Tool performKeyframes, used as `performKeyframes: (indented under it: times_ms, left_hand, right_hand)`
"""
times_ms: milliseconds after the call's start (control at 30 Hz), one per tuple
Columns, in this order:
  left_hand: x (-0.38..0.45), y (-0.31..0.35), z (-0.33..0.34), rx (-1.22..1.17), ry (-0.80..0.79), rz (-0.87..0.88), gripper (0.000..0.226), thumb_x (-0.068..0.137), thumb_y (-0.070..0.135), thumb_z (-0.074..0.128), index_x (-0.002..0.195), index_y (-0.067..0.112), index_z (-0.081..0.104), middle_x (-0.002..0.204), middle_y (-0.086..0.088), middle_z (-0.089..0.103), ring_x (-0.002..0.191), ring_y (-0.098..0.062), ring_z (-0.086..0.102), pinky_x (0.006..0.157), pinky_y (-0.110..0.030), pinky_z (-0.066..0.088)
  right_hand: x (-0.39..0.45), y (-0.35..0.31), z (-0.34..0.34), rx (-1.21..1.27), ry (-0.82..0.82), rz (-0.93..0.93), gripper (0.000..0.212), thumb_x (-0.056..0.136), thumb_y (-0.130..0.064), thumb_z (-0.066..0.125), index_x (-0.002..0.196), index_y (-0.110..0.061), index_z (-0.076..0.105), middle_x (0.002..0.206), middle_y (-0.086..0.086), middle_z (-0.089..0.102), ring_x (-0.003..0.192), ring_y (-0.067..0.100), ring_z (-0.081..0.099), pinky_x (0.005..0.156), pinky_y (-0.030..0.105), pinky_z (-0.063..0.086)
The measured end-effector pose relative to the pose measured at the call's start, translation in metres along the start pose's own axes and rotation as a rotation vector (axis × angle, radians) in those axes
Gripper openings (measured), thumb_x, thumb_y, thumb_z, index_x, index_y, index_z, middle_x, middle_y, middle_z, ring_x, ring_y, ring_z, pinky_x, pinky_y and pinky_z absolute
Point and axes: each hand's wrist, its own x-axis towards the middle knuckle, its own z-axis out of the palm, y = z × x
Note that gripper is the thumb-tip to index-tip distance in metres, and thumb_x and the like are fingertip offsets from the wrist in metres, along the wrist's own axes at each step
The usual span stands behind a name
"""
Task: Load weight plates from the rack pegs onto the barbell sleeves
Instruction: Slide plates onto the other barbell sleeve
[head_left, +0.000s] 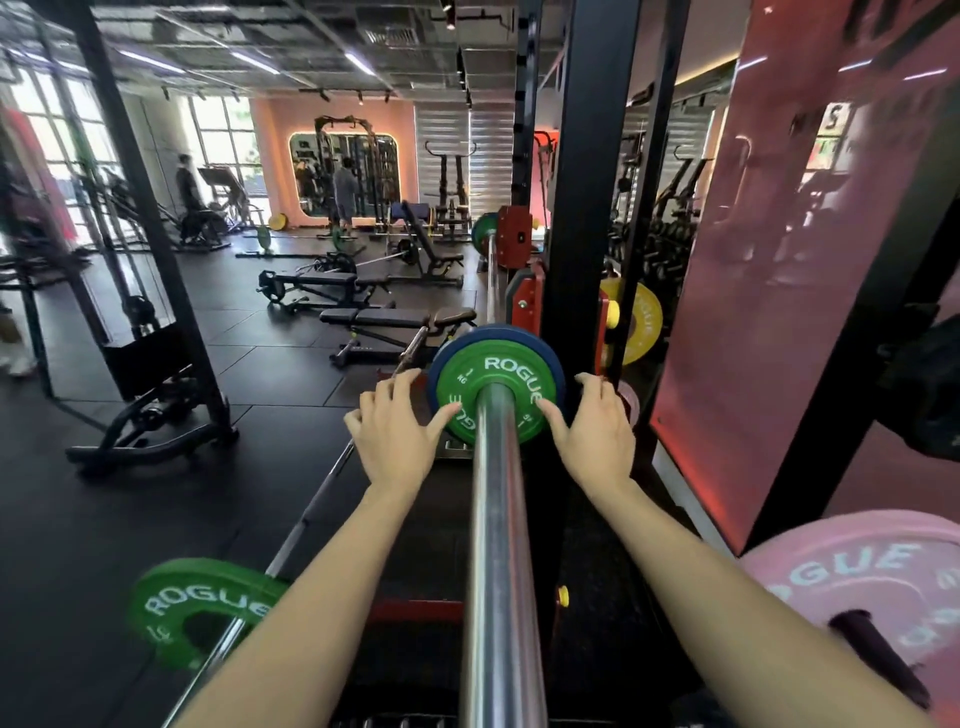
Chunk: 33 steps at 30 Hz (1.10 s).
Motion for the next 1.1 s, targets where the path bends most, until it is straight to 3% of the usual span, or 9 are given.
performKeyframes:
  times_ms: [300,800,1100]
  left_hand:
    - [-0.059,-0.006,-0.06,-0.013,-0.021,0.019,0.067,0.079,0.076,0.053,0.122,0.024,0.059,0.115,-0.004,0.065,0.105,-0.03,0.055,0.084,-0.044,0.036]
    - [-0.21,-0.008,-0.225,-0.062,-0.008,-0.019,0.064,0.082,0.078,0.047,0.121,0.03,0.057,0.121,0.002,0.062,0.111,-0.026,0.052,0.089,-0.046,0.034]
    - [-0.255,0.032,-0.272,-0.042,0.087,0.14,0.056,0.084,0.071,0.051,0.118,0.027,0.061,0.113,0.003,0.063,0.101,-0.026,0.053,0.082,-0.041,0.036]
  right_hand:
    - [-0.066,-0.014,-0.064,-0.05,-0.022,-0.123,0.052,0.091,-0.055,0.054,0.122,-0.014,0.056,0.111,0.009,0.059,0.103,0.029,0.057,0.07,0.038,0.048]
    - [-0.225,-0.054,-0.182,-0.076,-0.081,-0.183,0.049,0.093,-0.055,0.047,0.125,-0.019,0.054,0.109,0.004,0.059,0.104,0.026,0.054,0.07,0.038,0.048]
    - [-0.258,-0.05,-0.235,-0.142,-0.029,-0.269,0.053,0.093,-0.056,0.045,0.129,-0.018,0.054,0.113,0.005,0.06,0.103,0.028,0.053,0.076,0.041,0.049]
